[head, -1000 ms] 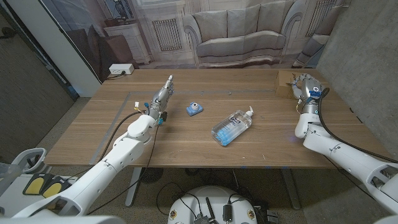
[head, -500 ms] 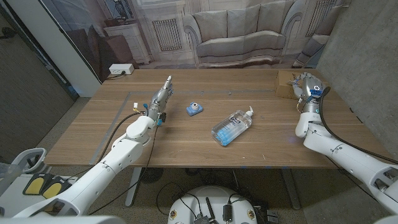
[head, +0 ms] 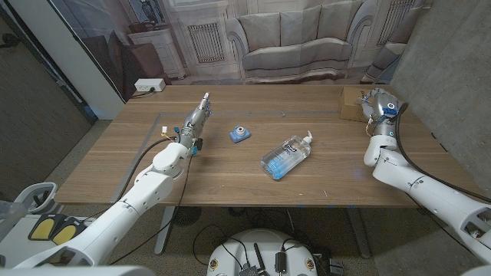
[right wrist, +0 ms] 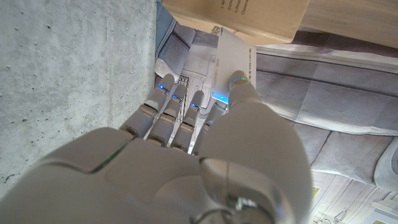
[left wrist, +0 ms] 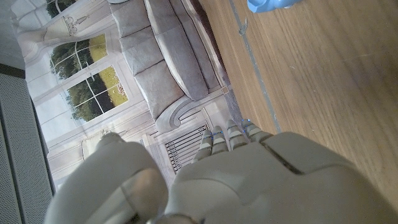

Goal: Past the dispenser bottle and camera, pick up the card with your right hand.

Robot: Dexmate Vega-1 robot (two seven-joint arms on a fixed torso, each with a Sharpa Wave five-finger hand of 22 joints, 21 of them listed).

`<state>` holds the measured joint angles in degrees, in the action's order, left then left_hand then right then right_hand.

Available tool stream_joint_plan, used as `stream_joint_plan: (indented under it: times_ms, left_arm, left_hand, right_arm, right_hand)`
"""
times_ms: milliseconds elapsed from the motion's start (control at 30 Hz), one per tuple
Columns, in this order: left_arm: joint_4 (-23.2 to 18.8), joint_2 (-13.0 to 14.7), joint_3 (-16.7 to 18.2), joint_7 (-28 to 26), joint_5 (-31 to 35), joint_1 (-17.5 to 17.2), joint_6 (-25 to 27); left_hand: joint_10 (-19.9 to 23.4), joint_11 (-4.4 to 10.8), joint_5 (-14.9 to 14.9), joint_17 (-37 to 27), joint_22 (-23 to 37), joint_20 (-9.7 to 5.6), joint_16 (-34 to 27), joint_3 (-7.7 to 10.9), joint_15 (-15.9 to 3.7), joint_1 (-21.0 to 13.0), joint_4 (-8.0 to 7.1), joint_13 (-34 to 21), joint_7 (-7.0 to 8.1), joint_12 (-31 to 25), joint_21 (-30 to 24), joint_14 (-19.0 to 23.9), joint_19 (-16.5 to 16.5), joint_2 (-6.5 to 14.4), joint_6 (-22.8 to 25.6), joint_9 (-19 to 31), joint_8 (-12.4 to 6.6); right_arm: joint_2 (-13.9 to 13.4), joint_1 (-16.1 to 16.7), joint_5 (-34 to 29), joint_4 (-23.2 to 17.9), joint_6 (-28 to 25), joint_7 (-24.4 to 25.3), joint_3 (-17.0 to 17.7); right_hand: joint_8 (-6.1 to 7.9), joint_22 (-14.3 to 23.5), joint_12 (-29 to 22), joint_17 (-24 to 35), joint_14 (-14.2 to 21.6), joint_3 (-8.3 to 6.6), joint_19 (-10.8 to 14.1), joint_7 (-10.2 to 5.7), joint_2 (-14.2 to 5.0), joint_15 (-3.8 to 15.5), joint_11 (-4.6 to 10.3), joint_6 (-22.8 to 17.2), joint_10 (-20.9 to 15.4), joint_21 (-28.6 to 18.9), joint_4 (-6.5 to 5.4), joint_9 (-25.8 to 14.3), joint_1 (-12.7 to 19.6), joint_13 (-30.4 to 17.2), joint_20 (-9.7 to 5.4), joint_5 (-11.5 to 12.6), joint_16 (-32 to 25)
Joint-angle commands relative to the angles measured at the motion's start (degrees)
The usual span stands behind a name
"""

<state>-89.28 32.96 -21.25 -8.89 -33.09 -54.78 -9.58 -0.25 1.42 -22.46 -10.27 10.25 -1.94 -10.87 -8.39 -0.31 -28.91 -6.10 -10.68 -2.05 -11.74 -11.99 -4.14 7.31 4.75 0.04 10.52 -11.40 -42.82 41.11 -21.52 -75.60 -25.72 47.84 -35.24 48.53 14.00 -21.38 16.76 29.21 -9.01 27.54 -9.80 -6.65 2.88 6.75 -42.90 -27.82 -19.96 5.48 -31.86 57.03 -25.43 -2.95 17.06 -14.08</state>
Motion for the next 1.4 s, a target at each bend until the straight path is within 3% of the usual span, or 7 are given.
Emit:
stream_joint_plan:
  times_ms: [33,733,1400]
  left_arm:
    - [0.7,0.1,0.1,1.1,-0.4,0.3,-0.3]
    - [3.2,-0.1,0.3,3.1,-1.2,1.1,-1.8]
    - [3.3,0.4,0.8,4.1,-1.4,1.4,-2.4]
  left_hand:
    - [0.0,0.24,-0.2,-0.2,0.2,-1.24,0.2,-0.37,-0.01,-0.3,0.1,-0.1,-0.33,0.2,0.2,-0.3,0.3,0.3,0.4,0.2,0.04]
    - [0.0,0.24,-0.3,-0.2,0.2,-1.13,0.2,-0.54,0.01,-0.4,0.12,-0.1,-0.16,0.2,0.2,-0.3,0.3,0.4,0.5,0.2,0.02]
    - [0.1,0.38,-0.3,-0.2,0.2,-1.11,0.2,-0.73,-0.05,-0.6,0.15,-0.1,-0.1,0.2,0.2,-0.3,0.3,0.5,0.4,0.2,0.05]
  right_arm:
    - [-0.8,1.6,-0.6,-4.9,-2.7,-1.0,1.5]
    - [-2.5,3.8,0.1,-12.2,-5.2,-4.8,4.1]
    - [-2.8,5.6,0.6,-16.4,-6.0,-5.4,6.7]
  right_hand:
    - [0.32,0.1,0.0,0.0,0.0,0.2,-0.2,0.19,-0.41,7.89,0.0,-0.2,-0.8,-0.3,-0.05,0.2,-0.3,0.0,-3.24,-0.1,0.1]
    - [0.45,0.0,0.5,-0.1,0.4,0.27,-0.7,0.51,-0.59,8.16,-0.31,-0.3,-1.0,-0.5,0.06,1.7,-0.2,0.0,-3.66,-0.4,0.2]
    - [0.85,-0.1,0.8,-0.1,0.9,0.27,-0.8,0.61,-0.77,7.99,-0.31,-0.2,-1.5,-0.8,0.19,2.4,0.0,0.1,-3.69,-0.8,0.1]
